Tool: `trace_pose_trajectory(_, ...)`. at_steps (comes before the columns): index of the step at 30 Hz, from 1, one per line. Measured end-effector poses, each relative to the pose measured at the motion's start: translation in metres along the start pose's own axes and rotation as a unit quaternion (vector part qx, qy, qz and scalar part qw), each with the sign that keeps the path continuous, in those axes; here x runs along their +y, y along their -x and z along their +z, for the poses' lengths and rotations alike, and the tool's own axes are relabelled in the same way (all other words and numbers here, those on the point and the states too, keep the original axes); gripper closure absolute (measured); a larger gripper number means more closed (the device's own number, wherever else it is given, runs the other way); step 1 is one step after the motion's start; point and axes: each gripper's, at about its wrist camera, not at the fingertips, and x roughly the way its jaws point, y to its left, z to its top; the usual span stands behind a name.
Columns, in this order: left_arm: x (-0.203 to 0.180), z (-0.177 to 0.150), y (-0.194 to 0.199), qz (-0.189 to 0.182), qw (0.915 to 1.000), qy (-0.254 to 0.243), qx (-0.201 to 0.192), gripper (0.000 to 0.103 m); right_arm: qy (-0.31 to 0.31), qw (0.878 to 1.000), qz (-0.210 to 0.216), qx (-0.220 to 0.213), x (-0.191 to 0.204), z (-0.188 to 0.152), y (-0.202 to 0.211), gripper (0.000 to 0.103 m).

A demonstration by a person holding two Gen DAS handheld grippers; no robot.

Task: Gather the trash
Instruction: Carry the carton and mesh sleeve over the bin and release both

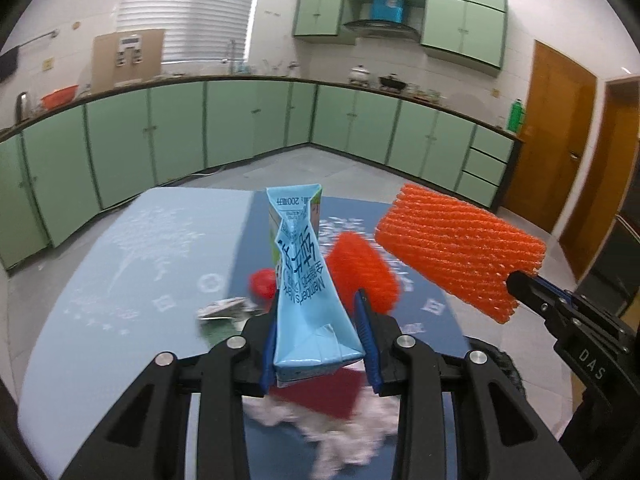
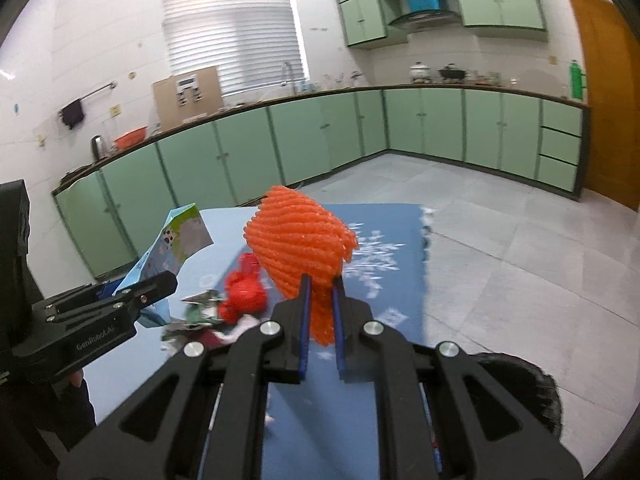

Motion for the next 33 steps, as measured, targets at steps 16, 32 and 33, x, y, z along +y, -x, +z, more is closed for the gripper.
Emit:
trace_pose_trajectory(16, -0.129, -0.018, -0.022, -0.139, 0.9868, -0.081, 0.015, 0.069, -0.052, 0.990, -0.129, -0.004, -0.111, -0.037, 0.065, 0.094)
trace_pose_trajectory(32, -0.204, -0.052, -0.064, -0.198, 0.9707, -0.121, 0.062, 0.069, -0.100, 0.974, -0.202, 0.018, -0.174, -0.088, 0.078, 0.094)
trace_pose_trajectory(33, -0.206, -0.053, -0.066, -0.198, 0.9702, -0.122, 0.066, 0.069, -0.104, 0.973, -0.203, 0.020, -0.176, -0.090, 0.078, 0.094)
